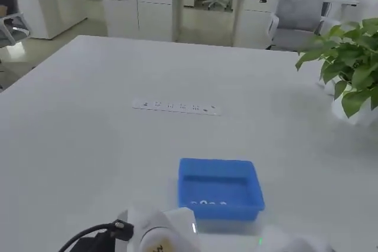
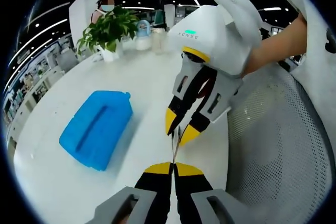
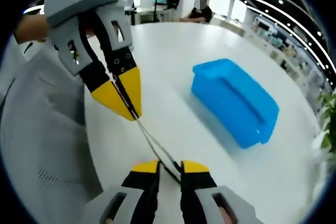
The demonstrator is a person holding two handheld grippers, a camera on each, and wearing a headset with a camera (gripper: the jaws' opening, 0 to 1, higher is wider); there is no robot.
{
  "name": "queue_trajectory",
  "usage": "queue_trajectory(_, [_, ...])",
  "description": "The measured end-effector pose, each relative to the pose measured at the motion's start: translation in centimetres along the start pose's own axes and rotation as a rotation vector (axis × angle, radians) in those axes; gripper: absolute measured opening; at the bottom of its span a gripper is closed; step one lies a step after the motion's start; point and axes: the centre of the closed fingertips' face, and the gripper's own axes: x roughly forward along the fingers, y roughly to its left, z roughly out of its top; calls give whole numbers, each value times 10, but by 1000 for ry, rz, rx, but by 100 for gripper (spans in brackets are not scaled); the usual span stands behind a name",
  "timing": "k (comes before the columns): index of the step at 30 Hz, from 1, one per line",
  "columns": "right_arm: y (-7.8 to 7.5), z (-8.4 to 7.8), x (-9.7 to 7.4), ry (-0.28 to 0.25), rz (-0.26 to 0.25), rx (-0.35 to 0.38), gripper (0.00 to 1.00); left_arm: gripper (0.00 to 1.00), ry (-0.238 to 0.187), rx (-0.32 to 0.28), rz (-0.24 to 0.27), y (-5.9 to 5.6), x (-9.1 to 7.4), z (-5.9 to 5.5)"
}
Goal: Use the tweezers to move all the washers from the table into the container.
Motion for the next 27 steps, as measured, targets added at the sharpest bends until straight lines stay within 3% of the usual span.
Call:
queue_trajectory(5, [6,5,-3,-33,27,62,21,0,31,2,4,4,8,-11])
queue_trajectory(13, [14,2,-31,-80,-2,161,33,0,96,67,-14,8,20,-27])
queue_trajectory(16, [15,-2,-45,-90,-38,185,37,0,122,80,-15,10,23,-31])
queue_trajectory(21, [10,1,-67,-143,-79,254,42,0,210,137,-16,12,29,-45])
queue_trajectory(22, [9,1,-69,-148,-83,260,43,0,179,200,-10,14,31,-38])
queue_trajectory(23, [8,1,-74,-160,-94,267,44,0,205,164,-5,11,28,-43])
queue_trajectory(27, [2,2,-88,-188,-136,290,47,0,204,145,-3,12,27,-41])
